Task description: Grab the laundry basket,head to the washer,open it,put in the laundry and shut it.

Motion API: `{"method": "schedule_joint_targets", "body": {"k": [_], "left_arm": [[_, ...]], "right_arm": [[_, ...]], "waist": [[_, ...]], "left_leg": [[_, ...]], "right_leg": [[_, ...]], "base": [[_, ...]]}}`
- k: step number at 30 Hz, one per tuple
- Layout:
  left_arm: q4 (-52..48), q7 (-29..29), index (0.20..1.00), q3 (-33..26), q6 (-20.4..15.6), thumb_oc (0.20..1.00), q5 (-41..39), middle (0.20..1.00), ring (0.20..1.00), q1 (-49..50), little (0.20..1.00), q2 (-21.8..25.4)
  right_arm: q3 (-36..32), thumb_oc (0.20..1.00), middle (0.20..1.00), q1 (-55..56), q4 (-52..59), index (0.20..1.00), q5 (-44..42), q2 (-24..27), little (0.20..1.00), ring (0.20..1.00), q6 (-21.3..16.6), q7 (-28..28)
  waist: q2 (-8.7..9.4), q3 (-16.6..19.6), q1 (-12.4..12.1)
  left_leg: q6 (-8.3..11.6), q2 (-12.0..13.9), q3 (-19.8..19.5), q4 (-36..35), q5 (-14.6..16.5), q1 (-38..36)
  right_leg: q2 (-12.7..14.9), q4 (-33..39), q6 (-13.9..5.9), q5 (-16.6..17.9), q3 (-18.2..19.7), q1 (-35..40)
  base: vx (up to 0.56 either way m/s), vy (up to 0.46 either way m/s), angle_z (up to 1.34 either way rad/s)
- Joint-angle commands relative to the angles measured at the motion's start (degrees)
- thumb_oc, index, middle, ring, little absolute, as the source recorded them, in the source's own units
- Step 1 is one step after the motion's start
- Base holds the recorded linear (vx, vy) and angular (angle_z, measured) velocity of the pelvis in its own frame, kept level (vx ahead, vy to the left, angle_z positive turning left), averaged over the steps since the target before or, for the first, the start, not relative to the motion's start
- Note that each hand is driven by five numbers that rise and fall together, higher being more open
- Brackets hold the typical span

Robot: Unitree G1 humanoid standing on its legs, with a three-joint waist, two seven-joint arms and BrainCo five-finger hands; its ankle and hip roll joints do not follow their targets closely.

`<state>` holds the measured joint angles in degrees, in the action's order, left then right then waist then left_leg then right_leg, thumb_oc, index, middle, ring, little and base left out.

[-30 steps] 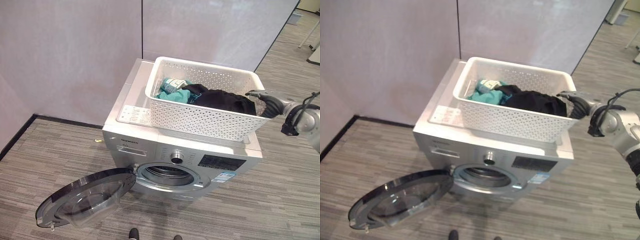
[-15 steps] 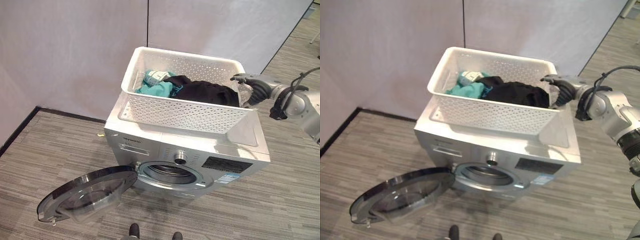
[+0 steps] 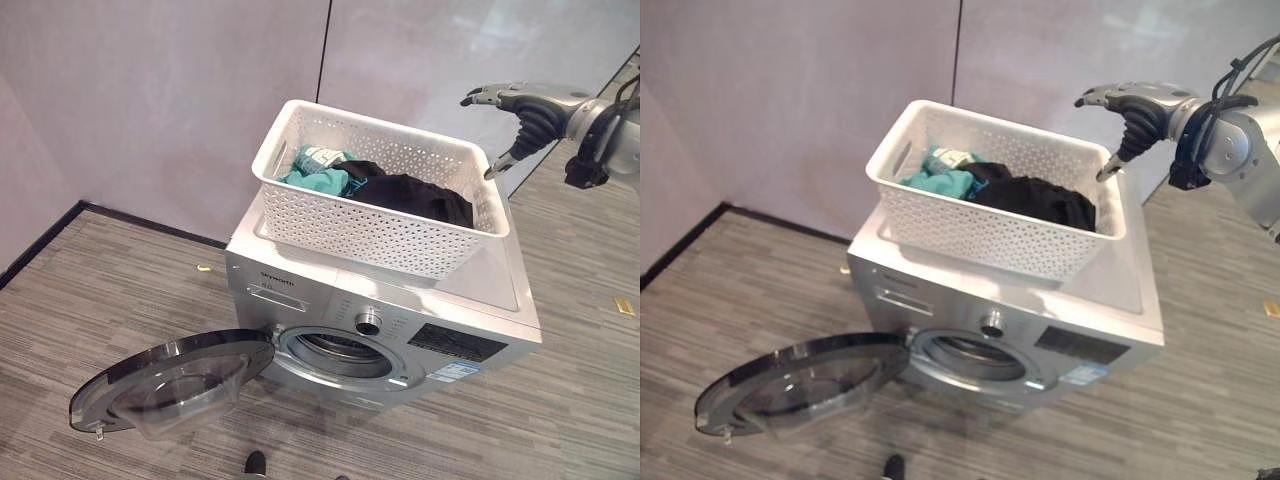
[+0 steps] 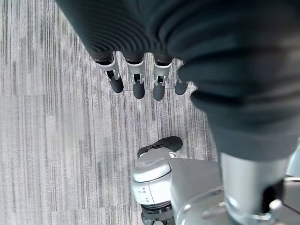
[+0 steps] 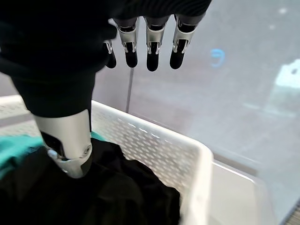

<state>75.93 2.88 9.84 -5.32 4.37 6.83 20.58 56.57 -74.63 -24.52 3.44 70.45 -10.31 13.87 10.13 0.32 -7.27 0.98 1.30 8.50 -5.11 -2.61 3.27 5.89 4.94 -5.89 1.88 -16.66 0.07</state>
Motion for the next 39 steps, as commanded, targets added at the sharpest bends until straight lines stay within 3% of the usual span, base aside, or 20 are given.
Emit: {"method": "schedule_joint_targets", "body": {"k": [1,10,19,24,25,26,30,36,39], "left_arm": [[1.93,-0.7,1.0,1.42,0.19,1.0,-1.51,1.0,1.0,-1.55,1.0,-0.91],[1.87,-0.6,1.0,1.79,0.2,1.0,-2.61,1.0,1.0,-2.1,1.0,-0.57],[1.45,-1.69,1.0,3.06,-0.07,1.0,-2.54,1.0,1.0,-2.96,1.0,-1.29],[0.6,-1.51,1.0,3.95,0.01,1.0,-2.44,1.0,1.0,-3.56,1.0,-1.48],[0.52,-1.4,1.0,3.88,0.17,1.0,-2.77,1.0,1.0,-3.6,1.0,-1.51],[0.6,-1.44,1.0,3.83,0.26,1.0,-2.91,1.0,1.0,-3.64,1.0,-1.58],[1.37,-1.95,1.0,3.25,0.53,1.0,-3.24,1.0,1.0,-3.92,1.0,-1.68],[1.79,-2.77,1.0,2.69,0.85,1.0,-3.04,1.0,1.0,-4.4,1.0,-1.51],[0.25,-3.2,1.0,4.31,0.3,1.0,-3.28,1.0,1.0,-4.96,1.0,-1.46]], "right_arm": [[2.18,1.0,1.0,-2.54,-6.92,1.0,1.23,-1.34,1.0,1.0,1.37,-1.3],[4.45,1.0,1.0,-2.18,-13.34,1.0,0.5,-8.59,1.0,1.0,2.32,1.65],[0.26,1.0,1.0,2.25,-17.29,1.0,0.34,-15.54,1.0,1.0,2.19,0.34],[4.4,1.0,1.0,1.53,-20.06,1.0,5.03,-20.02,1.0,1.0,3.8,4.8],[4.13,0.511,0.511,1.67,-19.97,0.511,5.08,-20.89,0.511,0.511,4.22,4.72],[3.6,0.2,0.2,2.09,-20.21,0.2,4.95,-21.34,0.2,0.2,4.37,4.63],[-1.57,0.2,0.2,3.55,-22.71,0.2,5.18,-22.44,0.2,0.2,5.22,1.39],[-13.3,0.2,0.2,3.76,-23.67,0.2,1.72,-17.45,0.2,0.2,6.25,-6.3],[-19.14,0.2,0.2,3.21,-21.7,0.2,-5.8,-14.66,0.2,0.2,5.89,-9.87]], "waist": [[1.62,0.94,-2.67],[2.52,-1.09,-4.72],[2.1,-2.65,-6.42],[2.47,-2.82,-6.59],[2.46,-2.75,-6.53],[2.38,-2.69,-6.43],[1.69,-2.18,-5.59],[-0.26,0.21,-3.54],[-1.54,1.02,-2.48]], "left_leg": [[2.04,1.27,-2.64,0.11,-0.07,0.36],[1.76,1.13,-2.94,0.45,-0.18,2.26],[1.4,0.68,-3.24,0.46,-0.37,4.3],[1.26,0.63,-3.22,0.5,-0.06,3.95],[1.25,0.69,-3.21,0.55,0.03,3.74],[1.24,0.73,-3.19,0.55,0.06,3.62],[1.21,0.76,-2.85,0.42,0.12,2.5],[1.26,0.5,-2.91,0.11,-0.02,0.74],[1.38,0.4,-3.51,0.11,-0.49,0.74]], "right_leg": [[1.74,0.06,-3.68,1.34,1.29,1.31],[1.77,0.06,-3.74,1.54,1.69,-0.55],[2.11,0.06,-4.03,2.31,2.08,-2.81],[1.94,0.06,-3.84,2.37,2.28,-2.83],[1.86,0.06,-3.76,2.34,2.36,-2.69],[1.83,0.06,-3.73,2.31,2.4,-2.65],[1.7,0.06,-3.64,2.15,3.05,-2.07],[2.04,0.06,-3.51,1.91,2.51,0.18],[2.04,0.06,-3.3,1.66,1.77,0.78]], "base": [[0.01,0.004,0.04],[0.0,0.002,0.01],[-0.01,0.005,-0.01],[0.0,0.0,-0.01],[0.0,0.0,0.0],[0.0,0.0,0.0],[0.0,-0.004,-0.01],[-0.01,-0.012,0.01],[-0.07,-0.029,0.06]]}}
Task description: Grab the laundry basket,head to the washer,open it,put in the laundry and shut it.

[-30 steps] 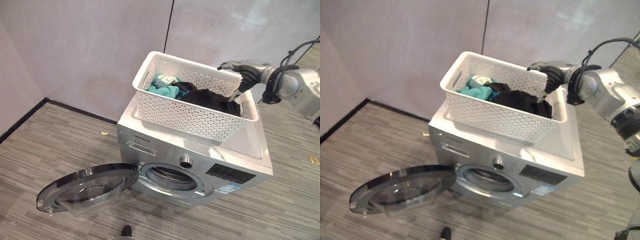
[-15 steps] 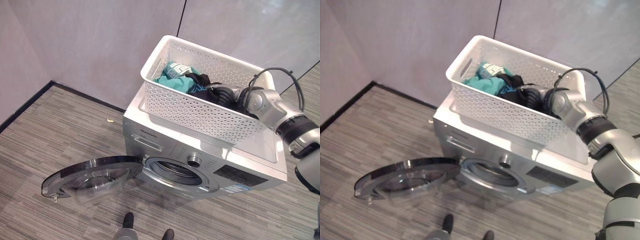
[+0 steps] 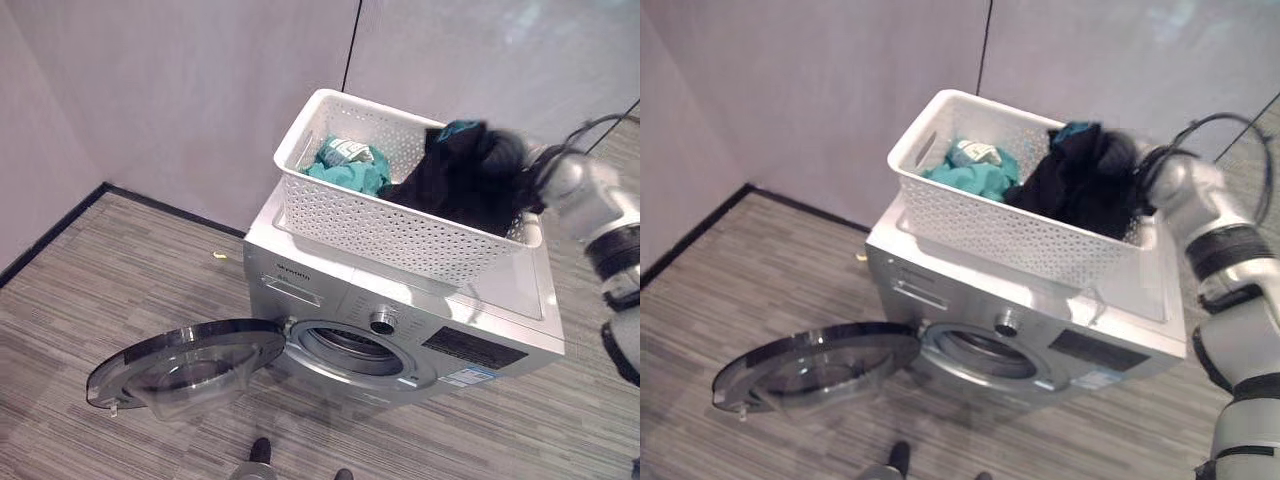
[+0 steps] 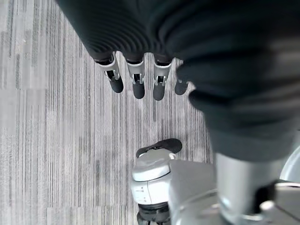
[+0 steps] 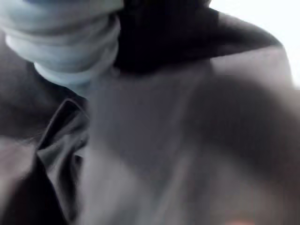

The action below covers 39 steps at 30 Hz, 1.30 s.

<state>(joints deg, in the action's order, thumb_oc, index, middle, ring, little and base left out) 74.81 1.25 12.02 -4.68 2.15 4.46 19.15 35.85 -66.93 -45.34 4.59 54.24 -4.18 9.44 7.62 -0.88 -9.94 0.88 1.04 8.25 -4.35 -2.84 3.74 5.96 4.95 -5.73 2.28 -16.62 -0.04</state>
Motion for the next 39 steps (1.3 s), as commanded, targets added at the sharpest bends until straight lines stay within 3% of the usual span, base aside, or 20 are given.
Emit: {"method": "schedule_joint_targets", "body": {"k": [1,3,8,11,12,14,15,16,18,20,21,24,32,39], "left_arm": [[0.76,-1.49,1.0,2.72,-0.43,1.0,-1.23,1.0,1.0,-2.8,1.0,0.07],[-2.06,-1.36,1.0,5.14,-1.4,1.0,-3.34,1.0,1.0,-3.5,1.0,0.73],[-8.96,-1.29,1.0,7.94,-2.28,1.0,-8.1,1.0,1.0,-3.41,1.0,2.38],[-11.69,-1.24,1.0,9.08,-2.32,1.0,-9.08,1.0,1.0,-3.24,1.0,3.18],[-17.33,-1.29,1.0,10.28,-2.39,1.0,-11.65,1.0,1.0,-2.62,1.0,4.42],[-28.43,-0.1,1.0,9.25,-1.86,1.0,-17.73,1.0,1.0,-0.28,1.0,7.77],[-28.5,-0.09,1.0,9.22,-1.81,1.0,-17.74,1.0,1.0,-0.22,1.0,7.81],[-41.35,1.32,1.0,8.29,-1.74,1.0,-22.21,1.0,1.0,2.24,1.0,12.28],[-55.97,2.72,1.0,5.87,-0.85,1.0,-27.58,1.0,1.0,5.83,1.0,18.43],[-62.16,3.36,1.0,4.2,-0.27,1.0,-29.82,1.0,1.0,7.54,1.0,21.36],[-71.06,4.24,1.0,1.73,-0.84,1.0,-34.54,1.0,1.0,8.9,1.0,26.05],[-79.28,4.4,1.0,-1.88,-1.13,1.0,-41.04,1.0,1.0,9.92,1.0,29.72],[-88.65,2.66,1.0,-7.08,-3.56,1.0,-48.56,1.0,1.0,4.19,1.0,30.76],[-86.76,2.41,1.0,-2.67,-3.71,1.0,-48.89,1.0,1.0,-2.19,1.0,29.03]], "right_arm": [[1.22,0.2,0.2,-4.99,-0.78,0.2,-8.31,2.12,0.2,0.2,-0.47,-5.86],[-2.63,0.2,0.2,-7.77,-3.56,0.2,-17.89,0.63,0.2,0.2,-2.03,-10.02],[-6.34,0.2,0.2,-14.23,-10.14,0.2,-33.97,-6.36,0.2,0.2,-3.9,-13.36],[-7.13,0.2,0.2,-16.67,-11.22,0.2,-38.96,-9.55,0.2,0.2,-4.17,-13.68],[-9.34,0.2,0.2,-17.96,-11.7,0.2,-47.22,-14.31,0.2,0.2,-5.05,-14.66],[-9.71,0.2,0.2,-19.71,-9.68,0.2,-51.5,-17.47,0.2,0.2,-5.14,-15.67],[-9.73,0.2,0.2,-19.68,-9.67,0.2,-51.5,-17.5,0.2,0.2,-5.14,-15.68],[-9.26,0.2,0.2,-20.77,-8.38,0.2,-54.98,-19.7,0.2,0.2,-5.42,-15.63],[-8.96,0.2,0.2,-21.9,-8.54,0.2,-56.82,-21.71,0.2,0.2,-5.41,-16.37],[-8.37,0.2,0.2,-22.66,-9.03,0.2,-56.64,-22.72,0.2,0.2,-5.38,-16.6],[-7.48,0.2,0.2,-24.3,-11.61,0.2,-57.11,-24.05,0.2,0.2,-5.24,-17.15],[-7.1,0.2,0.2,-27.71,-15.63,0.2,-59.56,-26.04,0.2,0.2,-5.96,-18.0],[-5.91,0.2,0.2,-34.22,-19.84,0.2,-64.19,-26.69,0.2,0.2,-7.88,-20.1],[-1.35,0.2,0.2,-39.7,-19.81,0.2,-64.33,-26.0,0.2,0.2,-8.56,-19.99]], "waist": [[0.7,2.37,0.36],[-0.37,2.91,0.42],[-1.8,3.85,-0.04],[-2.21,4.17,-0.16],[-2.71,4.27,-0.48],[-3.12,4.51,-0.65],[-3.09,4.57,-0.6],[-3.51,4.73,-1.16],[-3.86,4.95,-1.53],[-3.89,5.12,-1.58],[-3.97,5.51,-2.39],[-3.36,6.24,-3.14],[-1.91,7.91,-4.94],[-1.04,8.7,-4.05]], "left_leg": [[1.53,0.64,-3.35,-0.65,-0.4,0.32],[1.59,0.55,-3.87,-0.65,-0.72,0.29],[1.98,0.52,-5.05,-0.65,-1.39,0.41],[2.29,0.59,-5.49,-0.65,-1.73,0.68],[2.5,0.61,-5.9,-0.65,-1.62,0.53],[2.53,0.64,-6.44,-0.65,-2.15,0.68],[2.52,0.63,-6.47,-0.65,-2.18,0.74],[2.63,0.66,-6.85,-0.65,-2.39,0.76],[2.81,0.64,-7.47,-0.65,-2.23,0.42],[2.82,0.58,-7.81,-0.65,-2.58,0.58],[3.03,0.49,-8.47,-0.65,-2.77,0.63],[3.54,0.25,-9.97,-0.65,-2.79,0.71],[4.26,-0.49,-13.39,-0.65,-3.17,1.74],[4.34,-0.57,-13.67,-0.65,-2.88,1.63]], "right_leg": [[1.97,0.05,-3.41,1.22,1.47,1.02],[1.96,0.05,-3.2,0.98,1.04,1.35],[1.95,0.03,-2.94,0.58,0.08,2.06],[1.92,0.03,-2.75,0.4,-0.44,2.21],[1.87,-0.09,-2.52,-0.01,-0.8,2.8],[1.77,-0.09,-2.27,0.14,-1.17,2.94],[1.78,-0.08,-2.27,0.16,-1.2,2.9],[1.64,-0.14,-2.05,-0.02,-1.56,3.2],[1.44,-0.27,-1.91,-0.57,-2.19,3.96],[1.41,-0.2,-1.83,-0.45,-2.54,4.03],[1.31,-0.14,-1.77,-0.66,-3.15,4.5],[1.3,-0.01,-1.72,-1.35,-4.72,5.34],[1.21,0.05,-1.53,-2.44,-7.99,6.41],[0.96,0.05,-1.41,-2.65,-8.23,6.71]], "base": [[-0.12,-0.045,0.09],[-0.1,-0.037,0.15],[-0.05,-0.017,0.08],[-0.04,-0.026,0.18],[-0.03,-0.016,0.15],[-0.04,-0.02,0.15],[-0.02,-0.024,0.3],[0.0,-0.021,0.29],[0.0,-0.024,0.14],[-0.01,-0.016,0.19],[0.01,-0.03,0.27],[0.02,-0.025,0.27],[0.01,-0.019,0.27],[0.01,0.0,0.04]]}}
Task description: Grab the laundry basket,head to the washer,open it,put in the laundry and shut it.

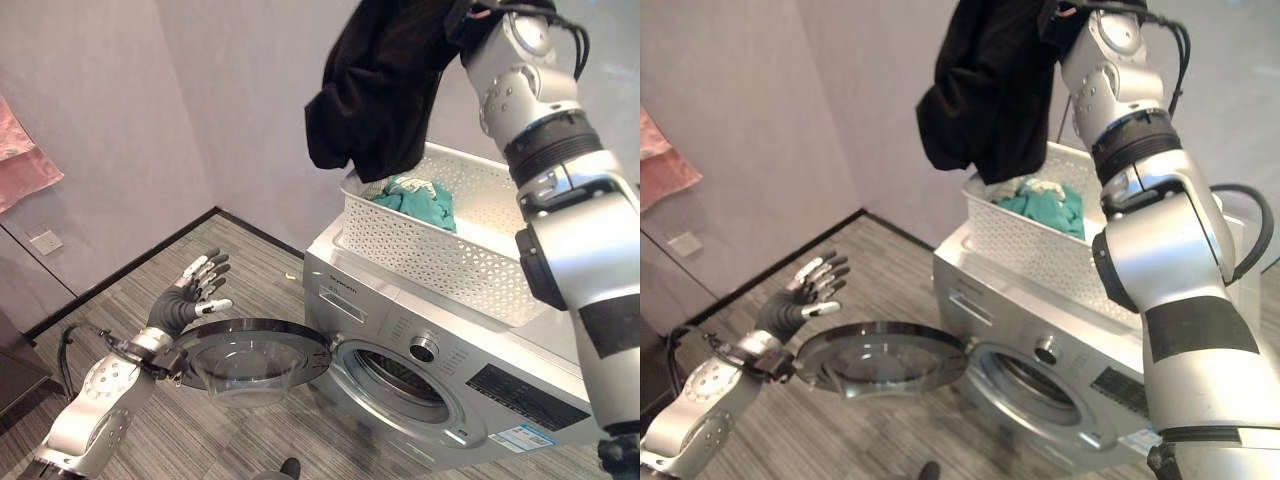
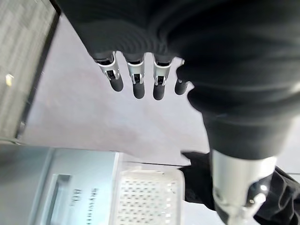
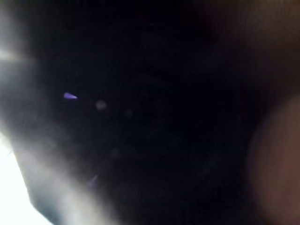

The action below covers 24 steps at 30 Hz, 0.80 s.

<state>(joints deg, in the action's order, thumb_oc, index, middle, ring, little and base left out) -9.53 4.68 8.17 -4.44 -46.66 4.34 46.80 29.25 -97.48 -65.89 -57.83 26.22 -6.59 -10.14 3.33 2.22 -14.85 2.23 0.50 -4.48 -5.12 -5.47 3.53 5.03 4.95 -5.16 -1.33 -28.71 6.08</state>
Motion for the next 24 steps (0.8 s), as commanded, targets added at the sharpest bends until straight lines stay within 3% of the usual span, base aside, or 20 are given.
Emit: {"method": "schedule_joint_targets", "body": {"k": [1,8,11,19,24], "left_arm": [[-2.3,-1.01,1.0,1.36,-3.99,1.0,-0.07,1.0,1.0,-2.34,1.0,1.32],[0.6,-2.5,1.0,6.19,-5.24,1.0,0.76,1.0,1.0,-10.56,1.0,-1.61],[2.78,-4.57,1.0,8.23,-6.42,1.0,0.11,1.0,1.0,-15.87,1.0,-5.07],[4.28,-8.97,1.0,11.36,-8.87,1.0,-1.38,1.0,1.0,-26.07,1.0,-10.08],[1.7,-10.73,1.0,11.58,-9.94,1.0,-0.8,1.0,1.0,-30.12,1.0,-10.39]], "right_arm": [[5.36,0.2,0.2,-9.24,0.67,0.2,-1.96,2.12,0.2,0.2,-6.15,-0.37],[8.21,0.2,0.2,-13.91,1.71,0.2,-1.97,3.38,0.2,0.2,-8.4,-2.16],[8.75,0.2,0.2,-13.67,4.16,0.2,-1.81,2.61,0.2,0.2,-8.99,-2.53],[8.6,0.2,0.2,-10.08,11.39,0.2,0.02,-0.76,0.2,0.2,-10.08,-4.16],[7.78,0.2,0.2,-5.53,20.3,0.2,1.83,-1.04,0.2,0.2,-10.78,-4.58]], "waist": [[3.22,5.52,0.75],[4.22,6.06,2.44],[4.72,6.28,3.84],[4.54,6.11,6.8],[4.03,5.72,8.56]], "left_leg": [[2.99,-0.02,-0.95,0.12,-0.26,1.85],[3.02,-0.01,-0.43,0.12,0.21,1.71],[2.82,0.11,0.18,0.12,0.06,1.94],[2.89,0.84,2.44,0.12,0.56,1.51],[2.85,1.11,3.76,0.12,0.73,1.29]], "right_leg": [[1.89,0.05,-1.98,0.96,3.86,0.6],[1.73,-0.01,-2.12,1.14,4.15,0.7],[1.75,0.03,-2.19,1.71,4.87,0.16],[1.41,0.0,-2.02,2.23,7.24,-0.84],[1.28,-0.01,-1.9,2.49,8.81,-1.43]], "base": [[0.0,0.0,0.0],[0.01,0.001,-0.01],[-0.01,0.014,-0.06],[-0.01,0.006,-0.13],[-0.03,0.012,-0.22]]}}
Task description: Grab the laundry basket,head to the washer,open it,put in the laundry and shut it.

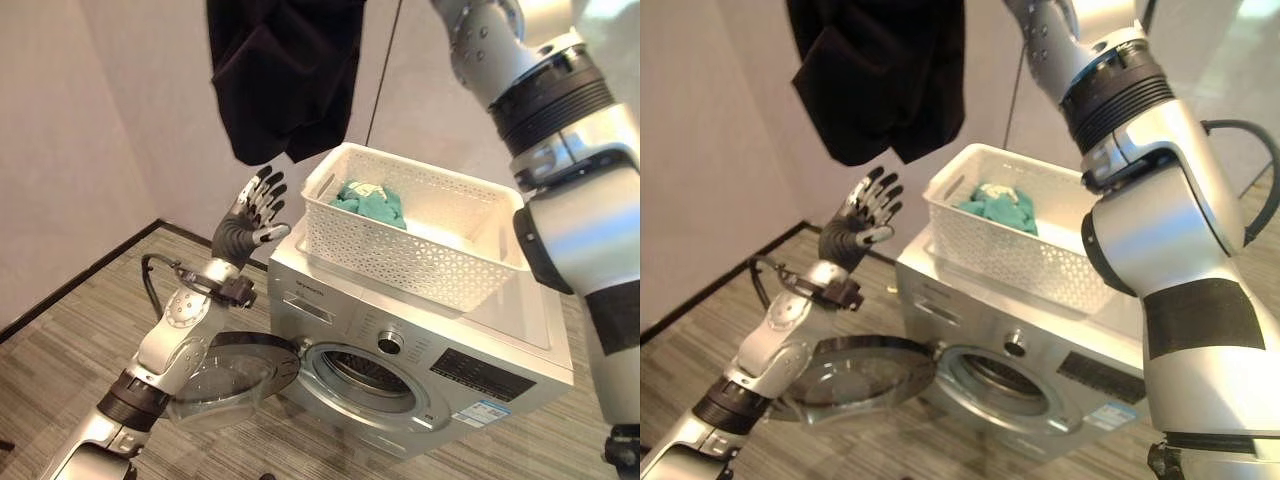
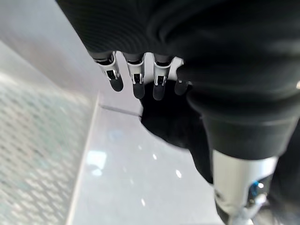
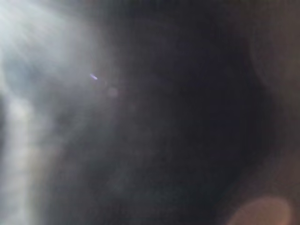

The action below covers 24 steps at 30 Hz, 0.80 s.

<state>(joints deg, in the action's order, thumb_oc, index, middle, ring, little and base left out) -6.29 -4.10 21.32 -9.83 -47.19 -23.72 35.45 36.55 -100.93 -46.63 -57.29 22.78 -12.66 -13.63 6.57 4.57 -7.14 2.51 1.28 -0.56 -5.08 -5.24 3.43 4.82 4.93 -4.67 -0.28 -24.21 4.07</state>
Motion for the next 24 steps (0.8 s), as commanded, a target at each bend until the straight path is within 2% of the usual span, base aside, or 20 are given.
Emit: {"method": "schedule_joint_targets", "body": {"k": [1,4,8,11,17,22,24], "left_arm": [[-2.24,-2.42,1.0,-1.91,-4.82,1.0,0.12,1.0,1.0,-2.41,1.0,1.15],[-3.1,-3.06,1.0,-2.54,-5.19,1.0,0.17,1.0,1.0,-2.93,1.0,0.72],[-5.63,-4.27,1.0,-3.12,-5.37,1.0,0.44,1.0,1.0,-3.72,1.0,0.58],[-7.15,-4.52,1.0,-3.1,-5.89,1.0,0.01,1.0,1.0,-4.26,1.0,0.73],[-7.65,-5.88,1.0,-3.21,-6.77,1.0,-1.4,1.0,1.0,-6.17,1.0,-2.21],[-10.33,-5.31,1.0,-3.6,-7.62,1.0,-4.44,1.0,1.0,-6.34,1.0,-4.77],[-11.73,-4.61,1.0,-3.97,-7.95,1.0,-5.06,1.0,1.0,-5.87,1.0,-5.17]], "right_arm": [[0.49,0.2,0.2,-0.85,2.79,0.2,1.56,2.58,0.2,0.2,-4.54,-0.94],[0.15,0.2,0.2,1.41,5.94,0.2,1.87,3.09,0.2,0.2,-4.35,-0.61],[-1.08,0.2,0.2,9.2,17.44,0.2,4.9,4.32,0.2,0.2,-3.94,-0.11],[-0.98,0.2,0.2,11.82,19.83,0.2,5.22,5.18,0.2,0.2,-3.52,0.49],[-1.02,0.2,0.2,15.59,24.47,0.2,5.92,6.32,0.2,0.2,-2.1,1.7],[-1.31,0.2,0.2,18.63,27.39,0.2,13.07,9.32,0.2,0.2,-0.68,1.82],[0.26,0.2,0.2,18.07,27.79,0.2,18.56,11.34,0.2,0.2,0.34,2.87]], "waist": [[0.71,3.29,1.02],[0.39,3.04,1.72],[-0.38,2.39,2.65],[-0.59,2.12,2.92],[-0.53,1.72,3.44],[-0.51,1.42,3.75],[-0.41,1.38,3.69]], "left_leg": [[2.55,0.47,0.28,0.08,0.54,1.25],[2.51,0.66,0.82,0.08,0.6,1.0],[2.3,0.96,2.01,0.08,0.75,0.59],[2.09,1.08,2.5,0.08,0.83,0.34],[2.03,1.24,3.04,0.08,0.91,0.04],[1.88,1.25,3.27,0.08,1.09,-0.2],[1.79,1.25,3.33,0.08,1.13,-0.29]], "right_leg": [[1.48,0.0,-2.36,1.51,4.74,0.47],[1.48,0.01,-2.33,1.64,5.51,0.37],[1.48,0.05,-2.28,1.93,6.89,-0.15],[1.48,0.03,-2.29,2.06,7.48,-0.35],[1.34,0.01,-2.21,2.18,8.44,-0.61],[1.39,-0.02,-2.24,2.26,8.87,-0.61],[1.41,-0.07,-2.23,2.32,9.02,-0.66]], "base": [[-0.03,0.02,-0.11],[-0.03,0.016,-0.16],[-0.04,0.013,-0.22],[-0.03,0.013,-0.16],[-0.01,0.005,-0.06],[0.0,0.0,0.0],[0.0,0.0,0.0]]}}
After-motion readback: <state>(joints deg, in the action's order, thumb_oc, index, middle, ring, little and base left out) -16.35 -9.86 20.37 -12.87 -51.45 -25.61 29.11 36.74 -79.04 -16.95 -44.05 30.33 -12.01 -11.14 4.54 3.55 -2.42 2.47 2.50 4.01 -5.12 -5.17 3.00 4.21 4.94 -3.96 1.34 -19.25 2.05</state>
